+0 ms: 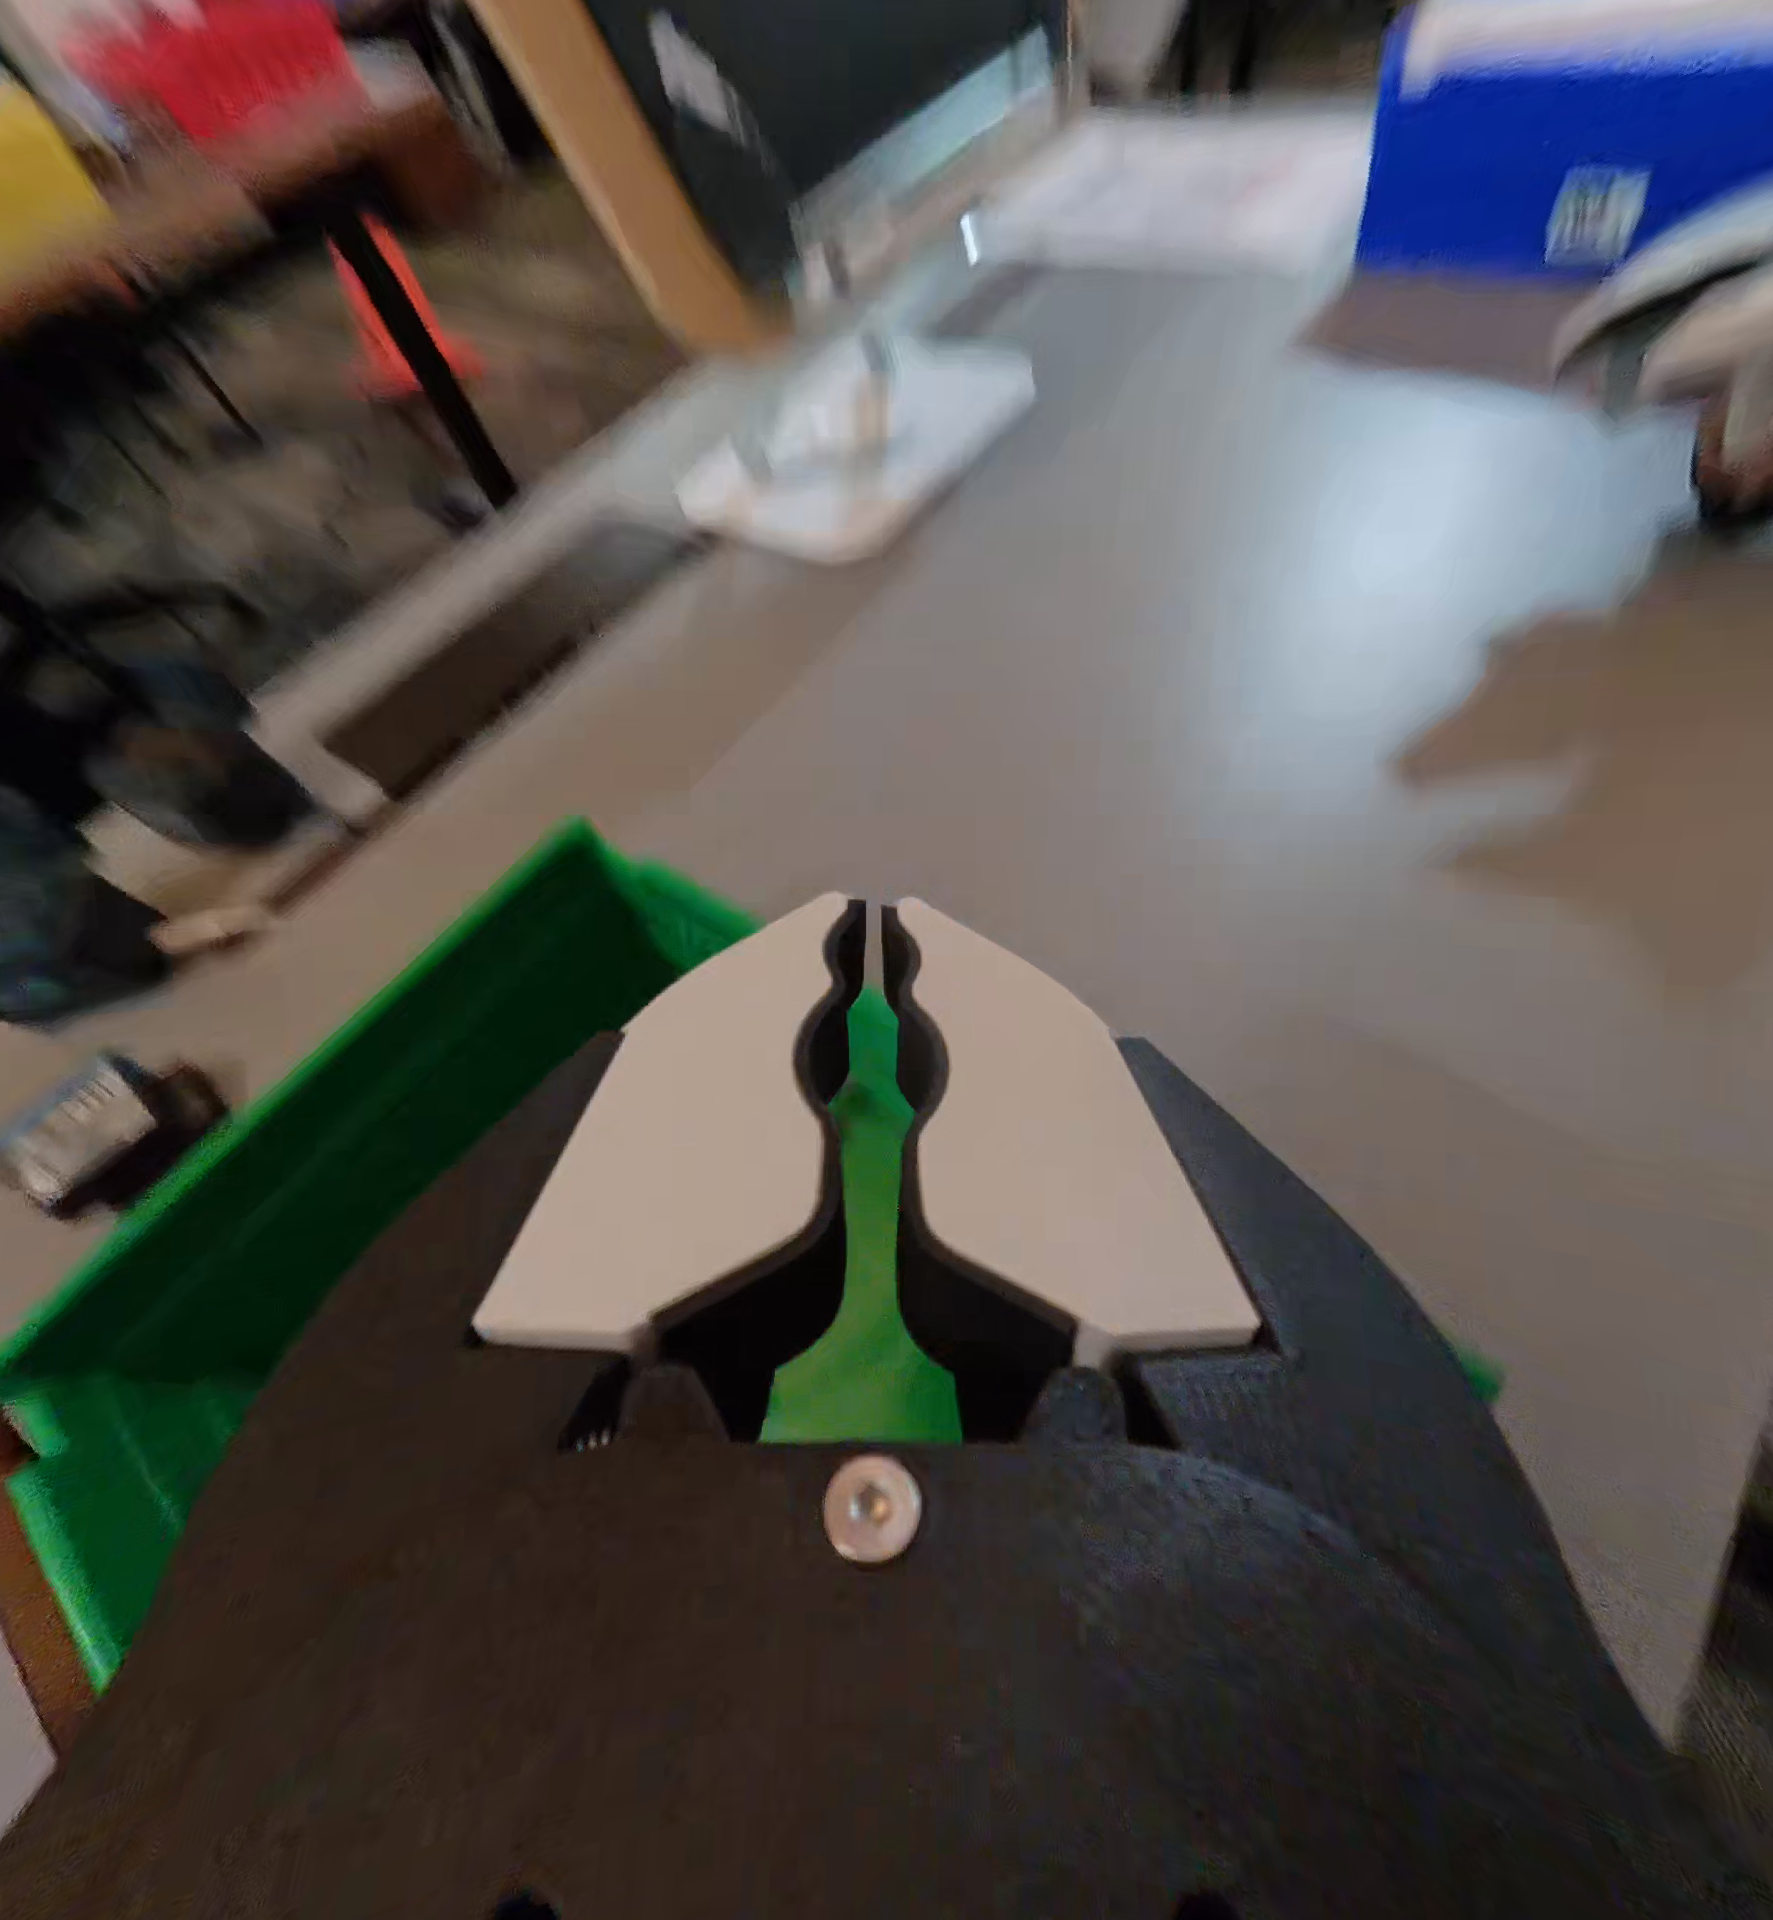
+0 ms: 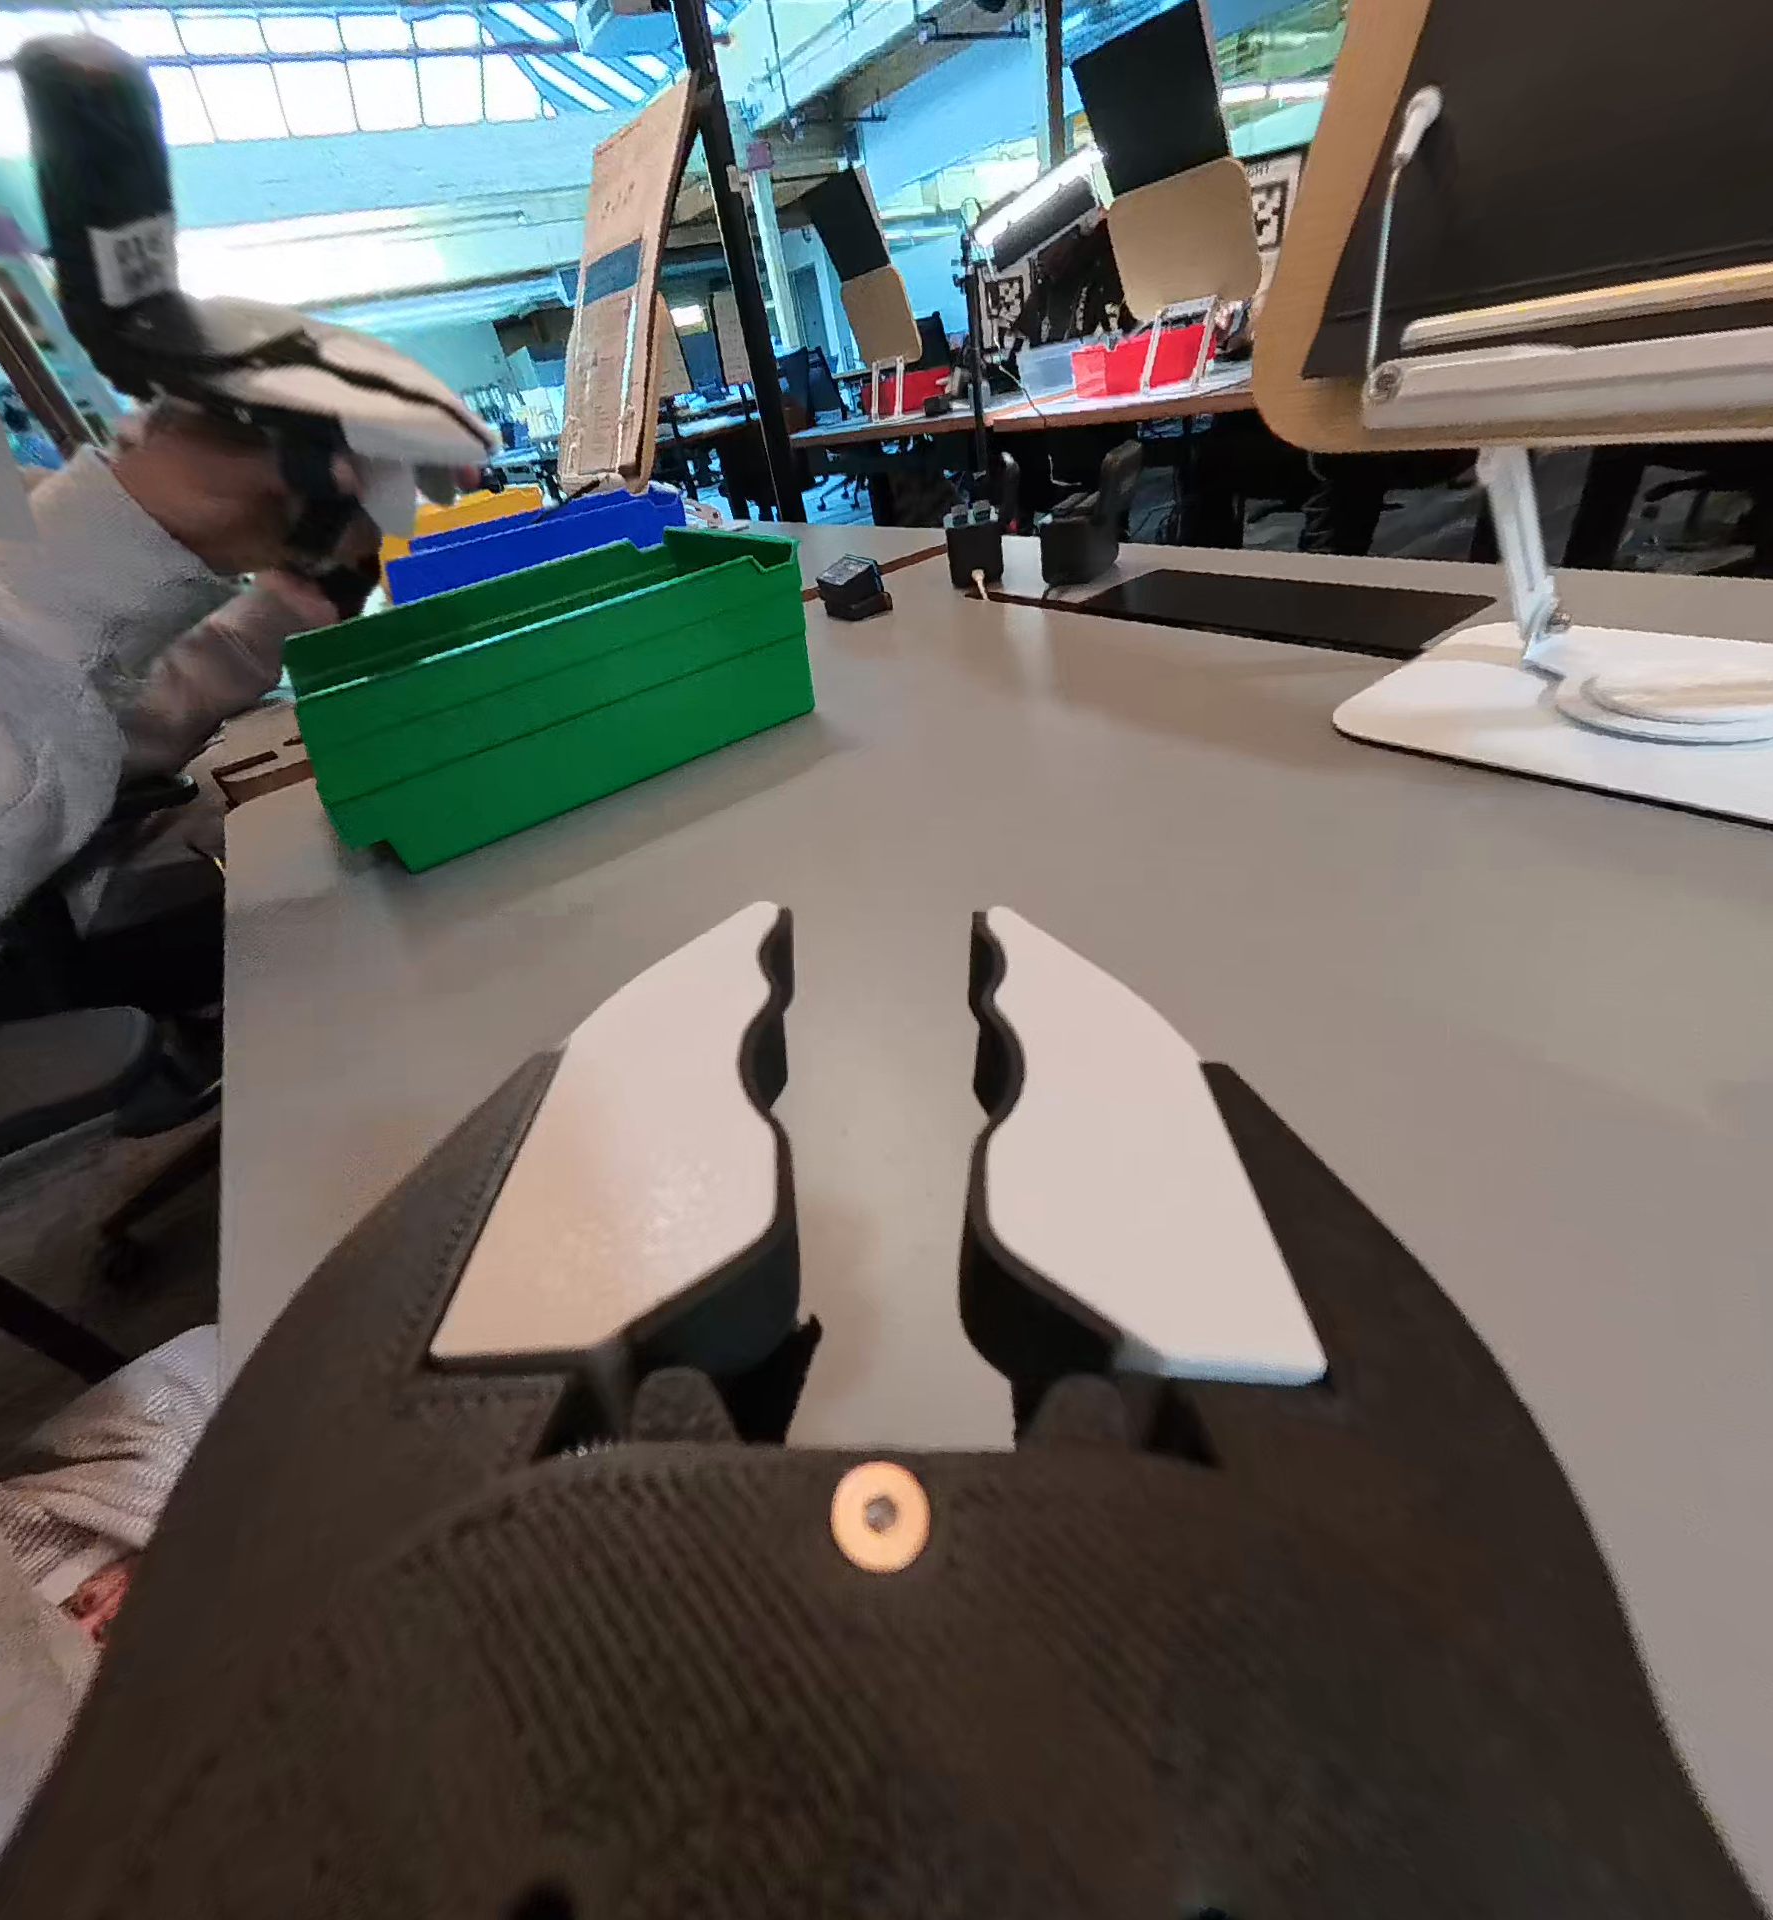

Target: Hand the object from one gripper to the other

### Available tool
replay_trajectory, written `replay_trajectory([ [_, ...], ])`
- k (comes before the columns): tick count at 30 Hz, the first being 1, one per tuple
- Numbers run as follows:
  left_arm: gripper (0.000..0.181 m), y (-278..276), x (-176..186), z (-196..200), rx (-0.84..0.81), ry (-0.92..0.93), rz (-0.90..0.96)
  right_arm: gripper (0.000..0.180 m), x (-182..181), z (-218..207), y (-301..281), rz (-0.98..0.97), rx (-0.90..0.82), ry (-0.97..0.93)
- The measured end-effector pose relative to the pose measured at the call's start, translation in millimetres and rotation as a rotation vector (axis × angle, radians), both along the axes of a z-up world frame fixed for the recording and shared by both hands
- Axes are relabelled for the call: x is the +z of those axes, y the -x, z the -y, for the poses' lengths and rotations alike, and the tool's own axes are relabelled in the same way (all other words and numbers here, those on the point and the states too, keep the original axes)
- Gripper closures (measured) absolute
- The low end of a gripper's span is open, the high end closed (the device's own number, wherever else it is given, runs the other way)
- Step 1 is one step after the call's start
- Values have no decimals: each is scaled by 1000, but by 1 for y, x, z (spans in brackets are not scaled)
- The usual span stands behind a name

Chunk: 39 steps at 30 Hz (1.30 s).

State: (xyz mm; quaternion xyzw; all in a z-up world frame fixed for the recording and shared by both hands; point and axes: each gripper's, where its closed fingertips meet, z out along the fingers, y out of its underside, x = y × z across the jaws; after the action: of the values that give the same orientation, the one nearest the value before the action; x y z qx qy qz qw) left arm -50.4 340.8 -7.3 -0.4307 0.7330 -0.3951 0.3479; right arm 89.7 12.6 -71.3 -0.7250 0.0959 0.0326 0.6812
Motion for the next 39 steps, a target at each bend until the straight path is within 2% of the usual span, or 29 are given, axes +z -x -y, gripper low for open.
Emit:
replay_trajectory([
  [3,178,4,-63,-26,-47,-20,-221,147,-4,-13,2,-35,16,28],
  [8,173,-13,-123,-48,16,49,-392,147,-5,-32,6,-70,21,71],
  [13,162,-25,-152,-42,-17,1,-461,147,6,-43,9,-43,25,80],
  [20,168,-33,-162,-46,32,-39,-494,147,22,-49,13,-34,50,41],
  [24,169,-32,-136,-52,101,-9,-391,147,28,-46,15,-17,68,26],
  [26,169,-34,-101,-51,141,48,-268,147,30,-45,15,-16,80,11],
  [29,170,-35,-28,-30,131,157,-22,148,35,-49,19,-32,126,-26],
  [32,170,-36,34,24,36,226,143,148,42,-57,28,-24,208,-50],
  [34,170,-42,53,73,-54,235,175,148,46,-61,37,8,278,-56],
  [36,170,-52,52,126,-143,234,165,149,44,-61,46,58,344,-46],
  [39,170,-73,21,203,-267,324,81,151,30,-50,49,130,382,-20],
])
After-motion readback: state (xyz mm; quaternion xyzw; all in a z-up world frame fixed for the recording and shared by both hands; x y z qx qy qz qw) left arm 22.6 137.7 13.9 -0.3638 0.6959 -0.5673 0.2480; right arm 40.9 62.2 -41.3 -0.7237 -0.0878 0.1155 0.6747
